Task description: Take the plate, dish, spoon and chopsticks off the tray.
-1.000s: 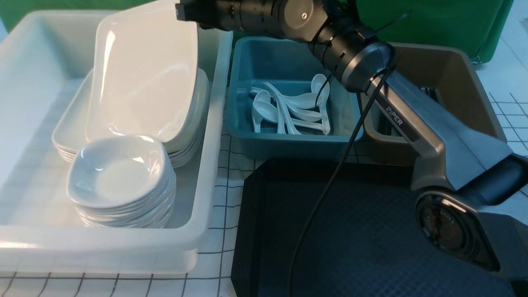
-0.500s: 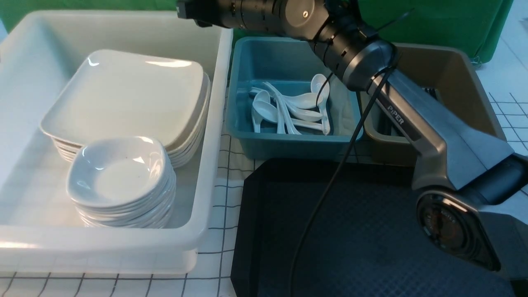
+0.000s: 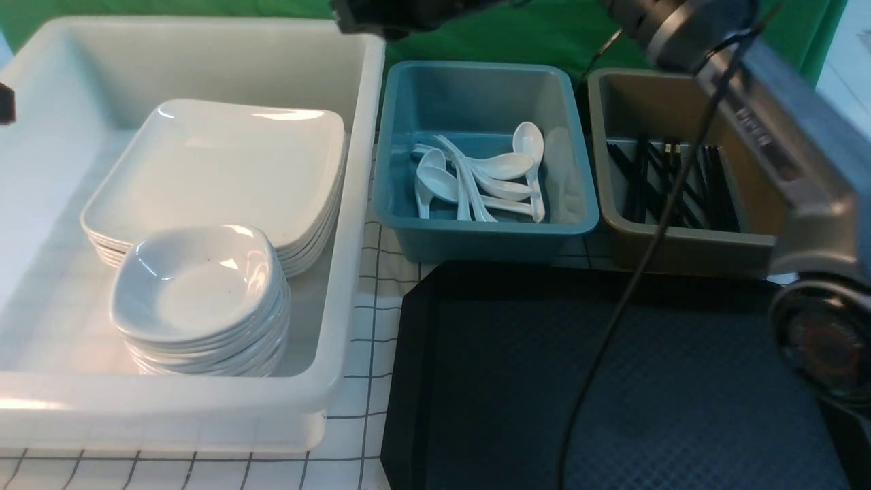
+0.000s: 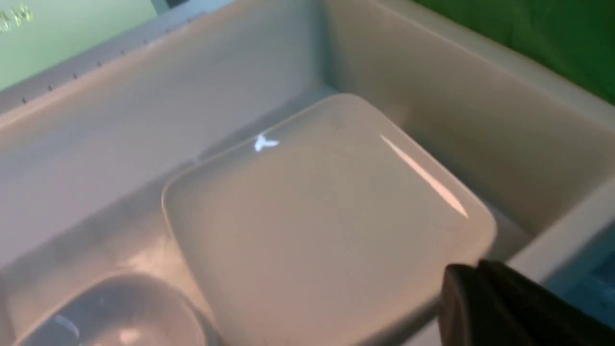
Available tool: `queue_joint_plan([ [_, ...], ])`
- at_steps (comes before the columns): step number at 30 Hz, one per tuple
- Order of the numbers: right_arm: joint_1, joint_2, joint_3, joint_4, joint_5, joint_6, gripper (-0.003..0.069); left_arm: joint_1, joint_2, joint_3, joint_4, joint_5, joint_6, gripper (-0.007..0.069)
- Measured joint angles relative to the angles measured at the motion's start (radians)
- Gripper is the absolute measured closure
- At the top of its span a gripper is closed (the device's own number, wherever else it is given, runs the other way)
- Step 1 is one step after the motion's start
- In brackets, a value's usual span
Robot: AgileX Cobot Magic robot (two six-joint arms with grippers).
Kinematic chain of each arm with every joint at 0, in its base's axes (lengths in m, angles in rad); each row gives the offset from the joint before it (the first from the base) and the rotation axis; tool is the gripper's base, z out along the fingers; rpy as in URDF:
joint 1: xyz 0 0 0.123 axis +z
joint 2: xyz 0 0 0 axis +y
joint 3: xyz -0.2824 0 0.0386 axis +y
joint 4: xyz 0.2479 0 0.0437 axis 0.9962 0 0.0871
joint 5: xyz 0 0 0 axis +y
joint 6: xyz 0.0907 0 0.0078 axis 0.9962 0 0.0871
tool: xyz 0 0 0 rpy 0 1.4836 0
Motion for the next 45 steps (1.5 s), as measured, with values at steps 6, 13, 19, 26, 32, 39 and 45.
queue_joint_plan([
  [6, -0.094, -0.218, 0.0, -0.181, 0.154, 0.123, 0.0652, -0.206, 0.043, 0.0, 0.018, -0.018, 0.0, 0.0627],
  [13, -0.22, -0.502, 0.146, -0.295, 0.158, 0.182, 0.0652, -0.531, 0.037, 0.0, 0.137, -0.03, -0.069, 0.0627],
  [19, -0.329, -0.941, 0.589, -0.355, 0.148, 0.209, 0.0654, -0.661, -0.036, 0.0, 0.148, -0.079, -0.089, 0.0627],
  [26, -0.345, -1.351, 1.143, -0.404, -0.093, 0.246, 0.0654, -0.718, -0.137, 0.002, 0.153, -0.096, -0.098, 0.0627],
  [32, -0.346, -1.81, 1.729, -0.41, -0.54, 0.376, 0.0654, -0.737, -0.312, 0.13, 0.15, -0.148, -0.1, 0.0627],
  [39, -0.346, -2.163, 2.175, -0.411, -0.953, 0.43, 0.0646, -0.737, -0.615, 0.459, 0.135, -0.329, -0.112, 0.0627],
  [45, -0.346, -2.261, 2.269, -0.411, -1.026, 0.431, 0.0601, -0.737, -0.813, 0.686, 0.12, -0.465, -0.18, 0.0627],
])
